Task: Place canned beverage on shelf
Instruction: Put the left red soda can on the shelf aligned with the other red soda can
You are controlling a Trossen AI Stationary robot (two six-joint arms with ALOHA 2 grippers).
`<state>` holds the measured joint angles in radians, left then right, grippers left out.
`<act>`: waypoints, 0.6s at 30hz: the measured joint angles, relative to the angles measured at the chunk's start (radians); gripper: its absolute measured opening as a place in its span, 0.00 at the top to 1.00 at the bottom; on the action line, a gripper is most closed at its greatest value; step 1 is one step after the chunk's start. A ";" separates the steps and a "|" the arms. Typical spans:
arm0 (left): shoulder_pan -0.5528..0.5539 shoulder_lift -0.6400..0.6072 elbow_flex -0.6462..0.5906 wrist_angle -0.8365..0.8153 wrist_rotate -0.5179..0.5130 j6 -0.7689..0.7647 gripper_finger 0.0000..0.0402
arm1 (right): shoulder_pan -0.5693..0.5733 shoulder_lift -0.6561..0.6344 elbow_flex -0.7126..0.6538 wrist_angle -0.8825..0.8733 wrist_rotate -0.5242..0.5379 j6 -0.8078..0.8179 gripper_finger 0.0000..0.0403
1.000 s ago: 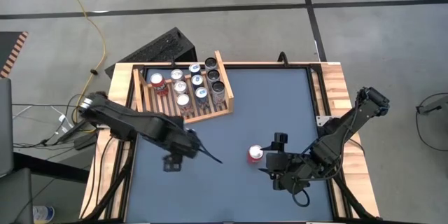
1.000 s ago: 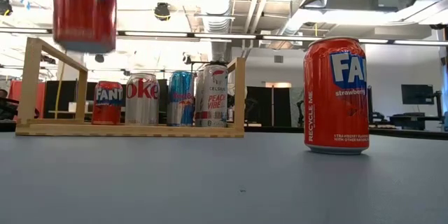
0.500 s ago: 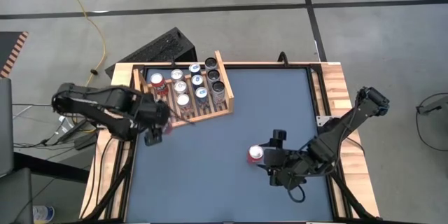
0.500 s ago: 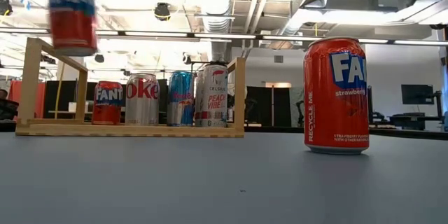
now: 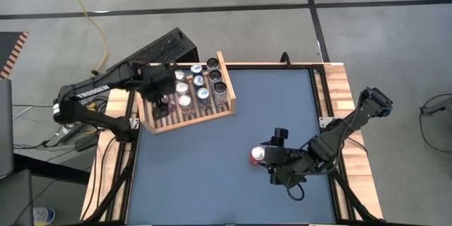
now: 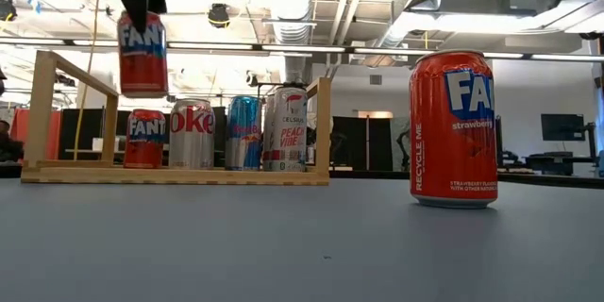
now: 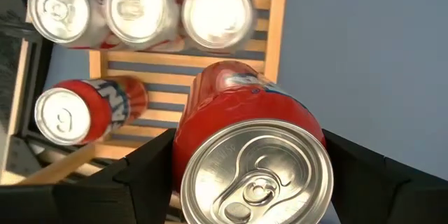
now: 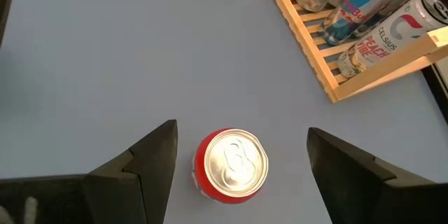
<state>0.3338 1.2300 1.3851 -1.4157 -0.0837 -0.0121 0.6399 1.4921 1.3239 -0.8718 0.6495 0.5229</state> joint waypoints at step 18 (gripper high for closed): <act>0.366 -0.016 -0.269 0.141 0.107 0.283 0.30 | -0.029 0.000 0.000 -0.017 0.000 -0.042 0.28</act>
<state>0.6996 1.2144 1.1158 -1.2742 0.0231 0.2710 0.6109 1.4921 1.3239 -0.8890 0.6495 0.4808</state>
